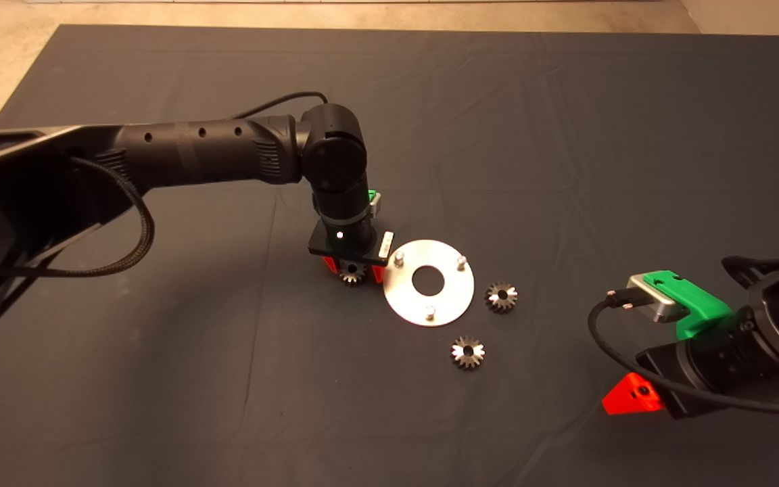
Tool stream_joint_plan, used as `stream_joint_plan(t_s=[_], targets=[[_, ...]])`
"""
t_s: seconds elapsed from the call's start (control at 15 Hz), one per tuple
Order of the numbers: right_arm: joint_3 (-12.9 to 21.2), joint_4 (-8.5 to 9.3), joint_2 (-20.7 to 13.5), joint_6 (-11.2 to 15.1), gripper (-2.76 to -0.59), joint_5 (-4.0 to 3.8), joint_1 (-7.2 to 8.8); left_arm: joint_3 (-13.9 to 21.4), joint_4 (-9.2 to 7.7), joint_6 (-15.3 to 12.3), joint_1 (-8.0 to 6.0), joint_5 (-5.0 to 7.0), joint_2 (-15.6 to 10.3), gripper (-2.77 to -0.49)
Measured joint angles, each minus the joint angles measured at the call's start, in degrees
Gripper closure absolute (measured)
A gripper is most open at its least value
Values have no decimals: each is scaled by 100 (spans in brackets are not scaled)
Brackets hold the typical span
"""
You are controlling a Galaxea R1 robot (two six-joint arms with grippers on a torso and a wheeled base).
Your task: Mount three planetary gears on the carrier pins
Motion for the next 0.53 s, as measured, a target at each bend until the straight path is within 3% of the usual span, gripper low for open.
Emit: stream_joint_plan(t_s=[0.53], targets=[[0, 0, 2, 2, -246, 2, 0, -2, 3, 0, 0, 39, -5, -128]])
